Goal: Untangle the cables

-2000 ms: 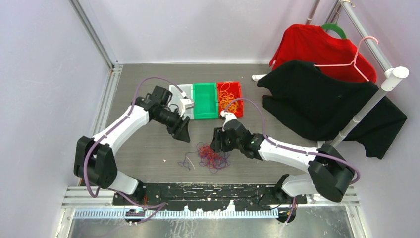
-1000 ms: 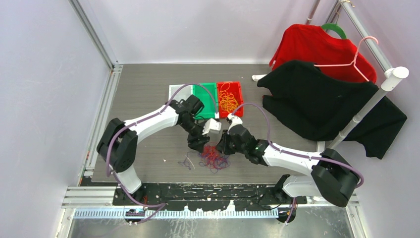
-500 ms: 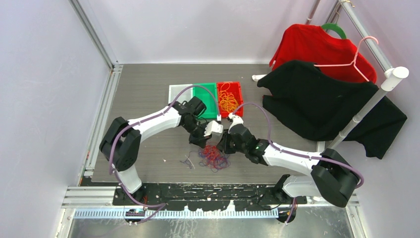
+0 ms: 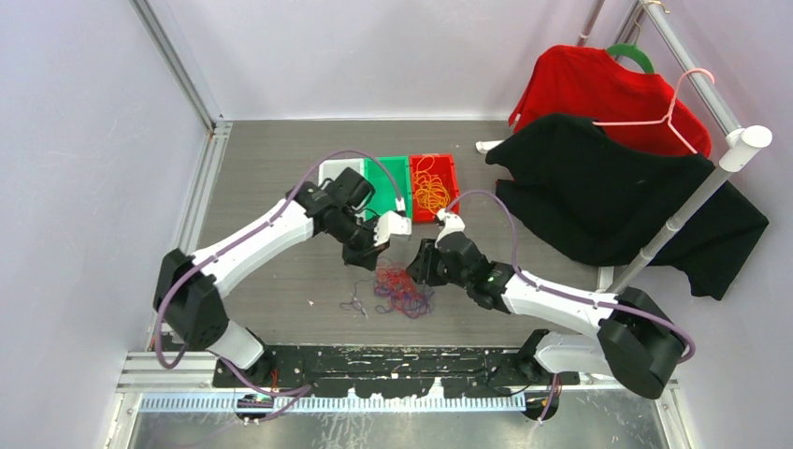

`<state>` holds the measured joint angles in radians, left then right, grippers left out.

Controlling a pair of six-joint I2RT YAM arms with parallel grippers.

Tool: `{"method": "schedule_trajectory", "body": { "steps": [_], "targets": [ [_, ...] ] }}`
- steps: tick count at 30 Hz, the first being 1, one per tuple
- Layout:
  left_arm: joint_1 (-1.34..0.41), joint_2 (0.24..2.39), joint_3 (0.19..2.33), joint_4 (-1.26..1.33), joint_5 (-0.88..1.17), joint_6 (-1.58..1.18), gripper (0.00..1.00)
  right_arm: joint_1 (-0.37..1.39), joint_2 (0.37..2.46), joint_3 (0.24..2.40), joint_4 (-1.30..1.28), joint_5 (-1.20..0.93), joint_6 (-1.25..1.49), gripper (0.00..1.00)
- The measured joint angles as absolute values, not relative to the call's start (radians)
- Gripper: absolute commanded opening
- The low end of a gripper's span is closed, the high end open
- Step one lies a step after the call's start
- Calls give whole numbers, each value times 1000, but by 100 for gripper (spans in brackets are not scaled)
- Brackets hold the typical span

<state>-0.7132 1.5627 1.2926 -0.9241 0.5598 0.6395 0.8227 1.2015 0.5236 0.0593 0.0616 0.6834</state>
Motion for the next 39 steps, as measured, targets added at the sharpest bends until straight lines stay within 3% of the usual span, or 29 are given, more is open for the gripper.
{"method": "schedule_trajectory", "body": {
  "steps": [3, 7, 16, 27, 39],
  "targets": [
    [-713, 1497, 1331, -1005, 533, 612, 0, 823, 1157, 523, 59, 79, 668, 61],
    [-713, 1433, 1405, -1081, 485, 564, 0, 823, 1075, 523, 68, 83, 623, 68],
    [-712, 1427, 1621, -1128, 432, 437, 0, 823, 958, 519, 241, -28, 482, 71],
    [-712, 1452, 1750, -1204, 430, 344, 0, 877, 1029, 590, 367, -140, 412, 69],
    [-712, 1452, 1818, -1261, 535, 341, 0, 891, 1141, 638, 400, -70, 382, 58]
  ]
}}
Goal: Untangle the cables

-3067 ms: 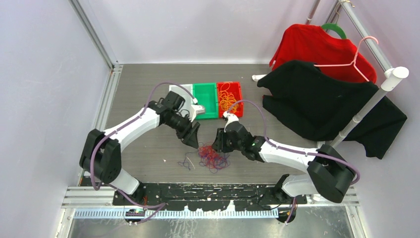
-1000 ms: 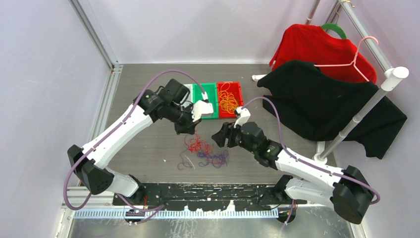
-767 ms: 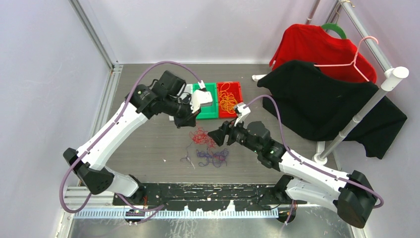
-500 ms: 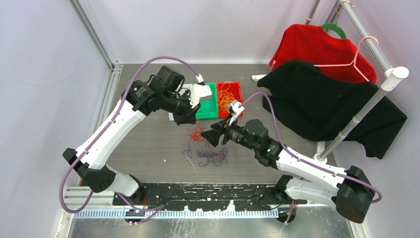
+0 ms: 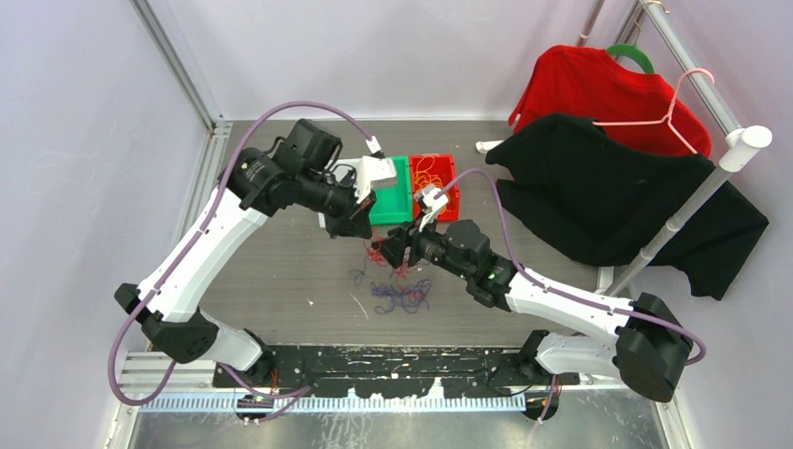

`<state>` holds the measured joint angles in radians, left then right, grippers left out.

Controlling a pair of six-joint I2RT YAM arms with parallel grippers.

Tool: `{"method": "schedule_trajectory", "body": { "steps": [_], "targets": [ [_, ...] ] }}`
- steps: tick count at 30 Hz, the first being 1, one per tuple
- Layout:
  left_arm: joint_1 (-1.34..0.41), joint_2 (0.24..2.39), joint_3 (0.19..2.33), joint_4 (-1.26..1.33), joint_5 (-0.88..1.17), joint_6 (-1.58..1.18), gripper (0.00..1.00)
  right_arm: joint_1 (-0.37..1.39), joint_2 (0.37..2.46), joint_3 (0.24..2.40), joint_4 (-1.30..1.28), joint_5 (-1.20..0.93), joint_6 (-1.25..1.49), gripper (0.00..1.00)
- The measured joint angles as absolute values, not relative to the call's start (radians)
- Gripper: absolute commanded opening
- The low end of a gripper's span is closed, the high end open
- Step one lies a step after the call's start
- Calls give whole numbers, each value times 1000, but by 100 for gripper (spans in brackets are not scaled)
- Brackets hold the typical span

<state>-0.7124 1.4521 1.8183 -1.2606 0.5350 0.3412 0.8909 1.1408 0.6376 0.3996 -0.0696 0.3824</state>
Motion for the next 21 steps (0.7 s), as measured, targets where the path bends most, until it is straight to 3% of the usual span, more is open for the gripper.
{"method": "schedule_trajectory", "body": {
  "steps": [21],
  "targets": [
    [-712, 1462, 2003, -1406, 677, 371, 0, 915, 1209, 607, 556, 148, 351, 55]
  ]
}}
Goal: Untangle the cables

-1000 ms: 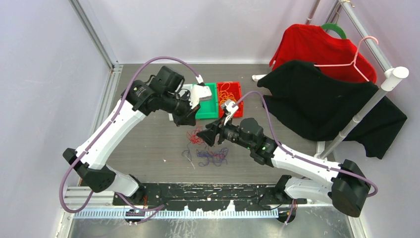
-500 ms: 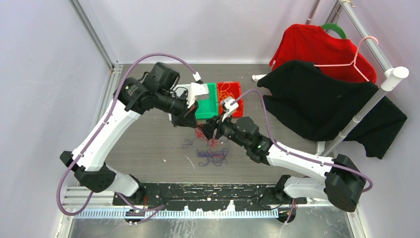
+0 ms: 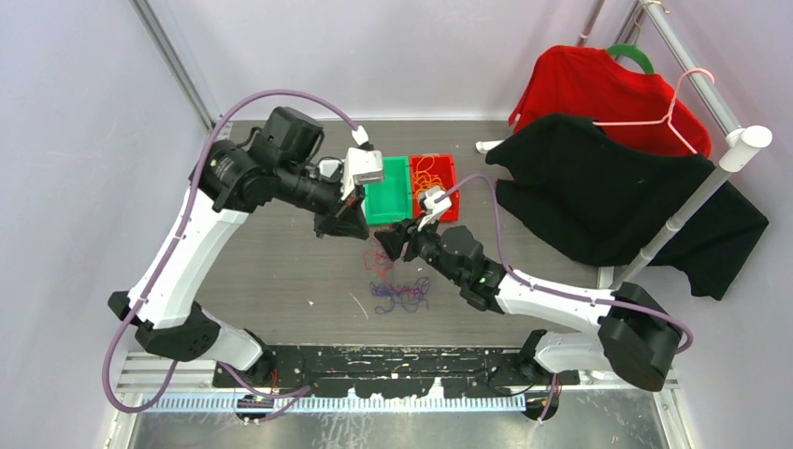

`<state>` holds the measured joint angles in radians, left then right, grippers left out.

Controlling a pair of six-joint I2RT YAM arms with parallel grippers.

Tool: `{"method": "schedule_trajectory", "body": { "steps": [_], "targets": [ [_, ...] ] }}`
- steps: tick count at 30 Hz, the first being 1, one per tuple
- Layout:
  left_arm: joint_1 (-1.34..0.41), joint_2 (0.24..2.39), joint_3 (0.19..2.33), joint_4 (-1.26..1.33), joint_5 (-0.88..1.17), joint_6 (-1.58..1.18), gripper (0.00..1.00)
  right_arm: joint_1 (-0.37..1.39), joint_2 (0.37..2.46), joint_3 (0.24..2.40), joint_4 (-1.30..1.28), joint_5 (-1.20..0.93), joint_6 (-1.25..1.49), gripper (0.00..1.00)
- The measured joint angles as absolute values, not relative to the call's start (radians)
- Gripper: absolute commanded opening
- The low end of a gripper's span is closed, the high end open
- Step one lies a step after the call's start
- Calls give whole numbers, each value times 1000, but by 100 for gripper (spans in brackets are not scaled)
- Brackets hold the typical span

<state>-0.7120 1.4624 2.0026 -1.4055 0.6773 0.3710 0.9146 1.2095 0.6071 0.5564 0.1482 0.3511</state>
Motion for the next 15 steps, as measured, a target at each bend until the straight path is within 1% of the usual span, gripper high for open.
{"method": "schedule_trajectory", "body": {
  "steps": [9, 15],
  "targets": [
    [-712, 1473, 2200, -1418, 676, 374, 0, 916, 1256, 502, 576, 178, 394, 59],
    [-712, 1468, 2214, -1347, 603, 366, 0, 933, 1265, 458, 614, 181, 417, 60]
  ]
}}
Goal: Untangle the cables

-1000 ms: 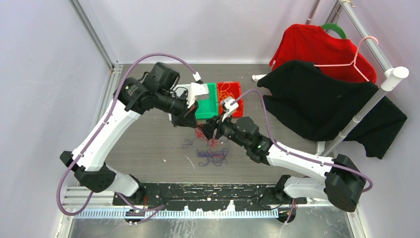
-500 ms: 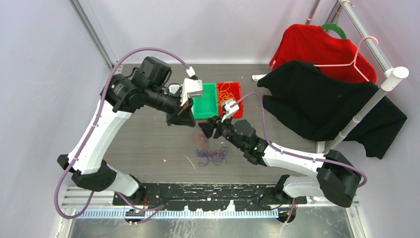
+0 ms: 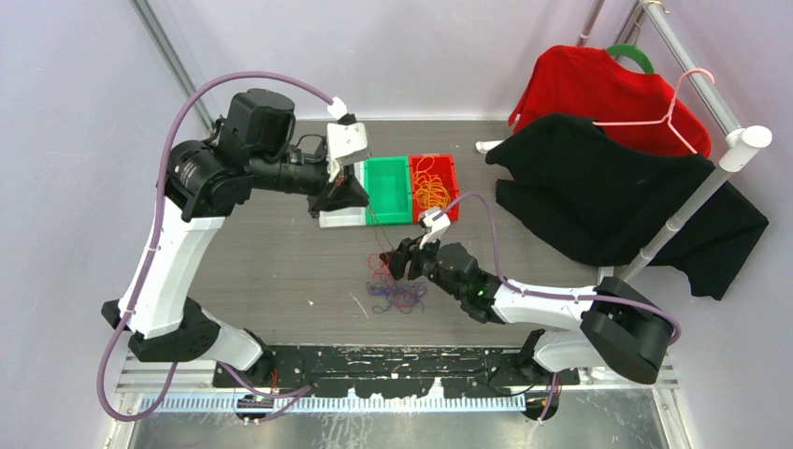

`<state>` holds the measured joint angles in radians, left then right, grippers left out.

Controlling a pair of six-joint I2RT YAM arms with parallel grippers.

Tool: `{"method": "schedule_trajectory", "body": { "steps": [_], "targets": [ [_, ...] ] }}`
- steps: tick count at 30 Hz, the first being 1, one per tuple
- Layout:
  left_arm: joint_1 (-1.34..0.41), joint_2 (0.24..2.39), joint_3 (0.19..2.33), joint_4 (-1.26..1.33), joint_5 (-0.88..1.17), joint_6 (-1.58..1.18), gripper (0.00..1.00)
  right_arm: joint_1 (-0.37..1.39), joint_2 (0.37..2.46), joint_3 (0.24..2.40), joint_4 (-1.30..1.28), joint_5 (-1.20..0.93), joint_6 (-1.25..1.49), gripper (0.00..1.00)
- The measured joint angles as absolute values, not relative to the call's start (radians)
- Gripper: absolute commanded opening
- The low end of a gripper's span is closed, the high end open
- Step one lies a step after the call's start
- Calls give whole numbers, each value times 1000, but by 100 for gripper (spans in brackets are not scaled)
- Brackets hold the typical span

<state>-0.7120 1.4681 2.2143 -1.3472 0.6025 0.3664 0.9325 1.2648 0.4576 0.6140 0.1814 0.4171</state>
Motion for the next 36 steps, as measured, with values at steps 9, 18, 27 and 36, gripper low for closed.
{"method": "schedule_trajectory", "body": {
  "steps": [9, 18, 27, 36],
  "targets": [
    [-712, 1404, 2175, -1100, 425, 370, 0, 991, 1290, 366, 650, 222, 425, 65],
    [-712, 1354, 2204, -837, 253, 399, 0, 1025, 1299, 299, 593, 258, 415, 68],
    [-712, 1357, 2202, -786, 199, 461, 0, 1026, 1275, 291, 571, 272, 414, 68],
    [-712, 1338, 2030, -772, 107, 545, 0, 1027, 1105, 307, 461, 329, 390, 69]
  ]
}}
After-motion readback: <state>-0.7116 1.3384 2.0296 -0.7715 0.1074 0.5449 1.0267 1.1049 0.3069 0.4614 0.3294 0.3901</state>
